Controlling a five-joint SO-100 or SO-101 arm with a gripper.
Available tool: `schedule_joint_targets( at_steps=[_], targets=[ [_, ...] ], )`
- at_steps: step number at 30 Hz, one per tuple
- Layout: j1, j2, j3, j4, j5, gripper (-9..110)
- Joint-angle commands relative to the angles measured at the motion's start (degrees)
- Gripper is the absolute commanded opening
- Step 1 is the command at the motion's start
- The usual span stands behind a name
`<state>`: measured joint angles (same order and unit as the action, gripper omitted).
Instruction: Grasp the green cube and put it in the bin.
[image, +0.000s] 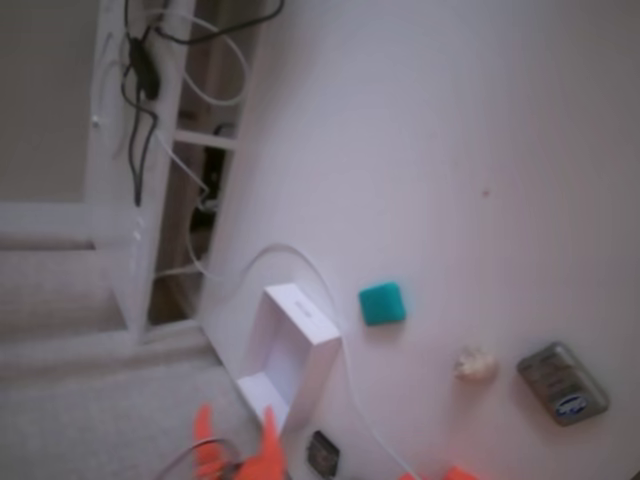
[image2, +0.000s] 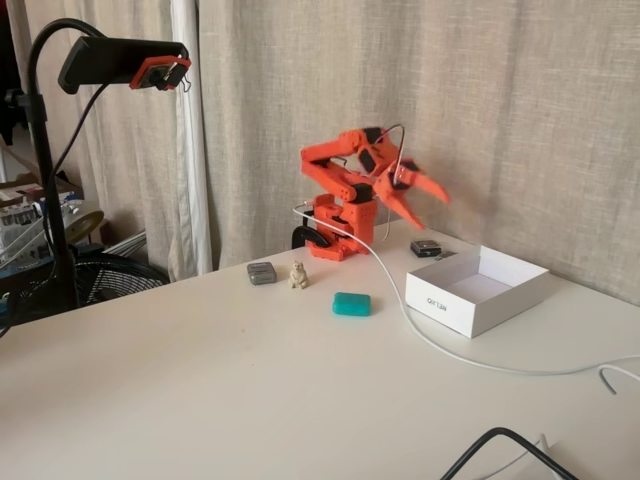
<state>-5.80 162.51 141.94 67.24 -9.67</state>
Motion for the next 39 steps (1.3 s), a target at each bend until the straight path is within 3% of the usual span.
schedule_joint_targets(
  at_steps=[1,5,9,22,29,39],
  targets=[
    [0.8,-13.1,-27.3,9.9,2.8,33],
    [3.3,-23.1,-49.7,24.9,5.4,33],
    [5.8,-32.4,-54.8,34.6,5.8,33],
    [20.3,-64.4,-44.7,25.8,8.3,33],
    [30.2,-66.6,-36.5,19.2,5.0,41],
    [39.8,-72.9,-35.5,14.1,2.5,40]
  ],
)
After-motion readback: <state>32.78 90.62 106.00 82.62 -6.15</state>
